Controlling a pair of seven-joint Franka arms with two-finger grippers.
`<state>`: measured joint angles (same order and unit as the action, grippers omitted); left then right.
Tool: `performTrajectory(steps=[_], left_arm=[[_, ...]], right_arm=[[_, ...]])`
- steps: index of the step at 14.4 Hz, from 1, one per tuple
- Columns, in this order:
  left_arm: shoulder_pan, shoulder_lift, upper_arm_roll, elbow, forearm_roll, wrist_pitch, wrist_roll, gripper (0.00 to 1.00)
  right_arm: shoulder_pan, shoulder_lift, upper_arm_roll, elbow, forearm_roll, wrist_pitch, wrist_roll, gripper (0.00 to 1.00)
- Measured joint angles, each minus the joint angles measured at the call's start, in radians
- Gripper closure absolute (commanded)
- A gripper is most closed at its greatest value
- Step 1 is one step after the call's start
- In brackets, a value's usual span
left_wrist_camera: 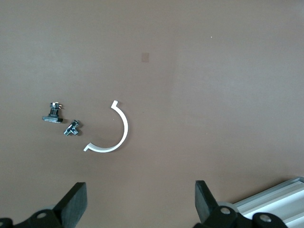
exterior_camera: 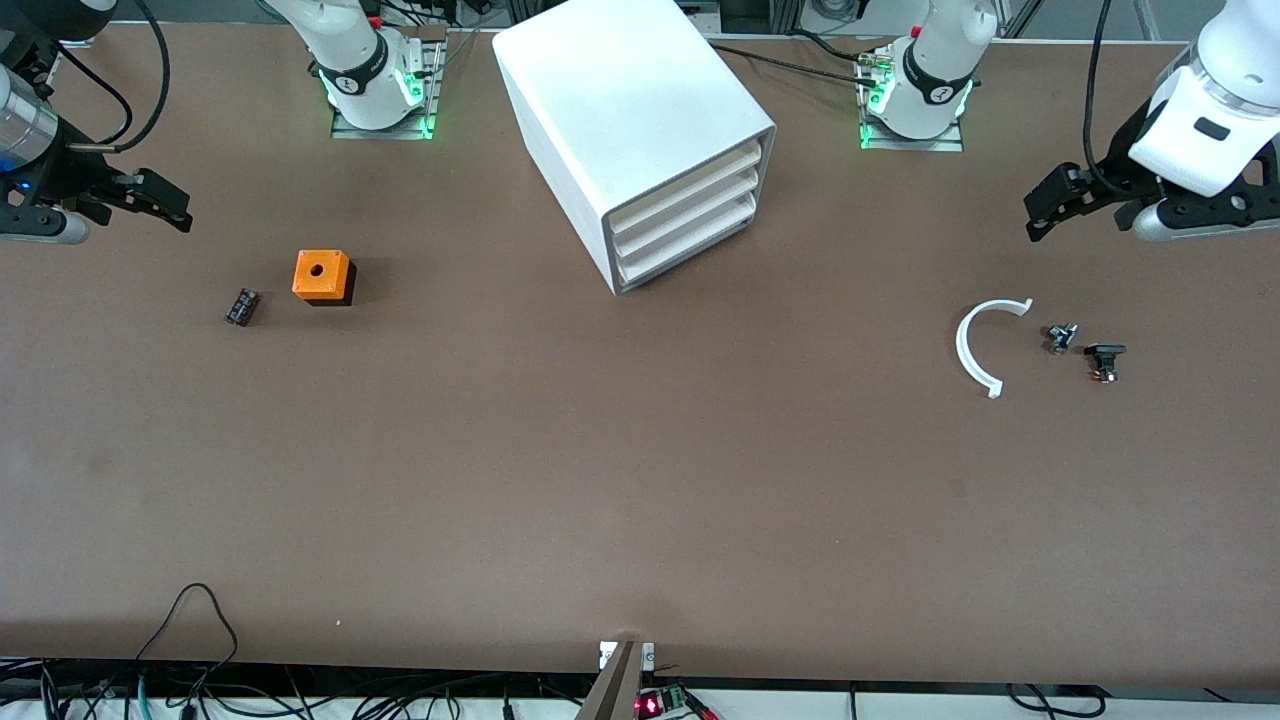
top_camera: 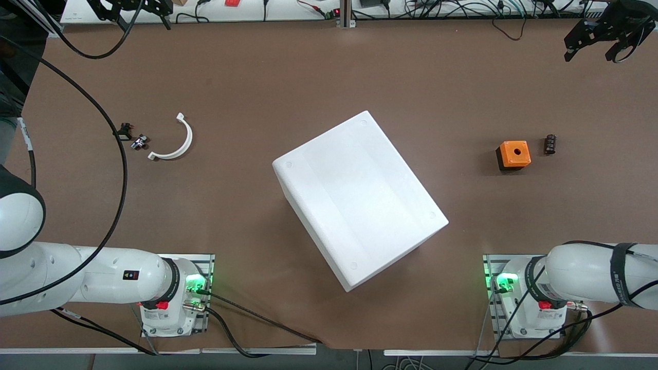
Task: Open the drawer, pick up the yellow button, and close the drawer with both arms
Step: 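Reach the left gripper to the top drawer handle and pull it open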
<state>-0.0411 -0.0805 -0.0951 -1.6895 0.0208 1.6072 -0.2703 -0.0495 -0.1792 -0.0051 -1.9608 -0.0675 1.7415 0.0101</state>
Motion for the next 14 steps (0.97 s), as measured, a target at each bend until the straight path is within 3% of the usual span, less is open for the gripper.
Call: performTrajectory(steps=[5, 14], left_arm=[[0.010, 0.141, -0.028, -0.002, -0.020, -0.051, 0.001, 0.00], [0.040, 0.142, -0.051, 0.010, -0.235, -0.146, 0.066, 0.00]], right_arm=[[0.003, 0.022, 0.004, 0.030, 0.000, 0.000, 0.000, 0.00], [0.012, 0.041, 0.029, 0.056, 0.000, -0.016, 0.001, 0.00]])
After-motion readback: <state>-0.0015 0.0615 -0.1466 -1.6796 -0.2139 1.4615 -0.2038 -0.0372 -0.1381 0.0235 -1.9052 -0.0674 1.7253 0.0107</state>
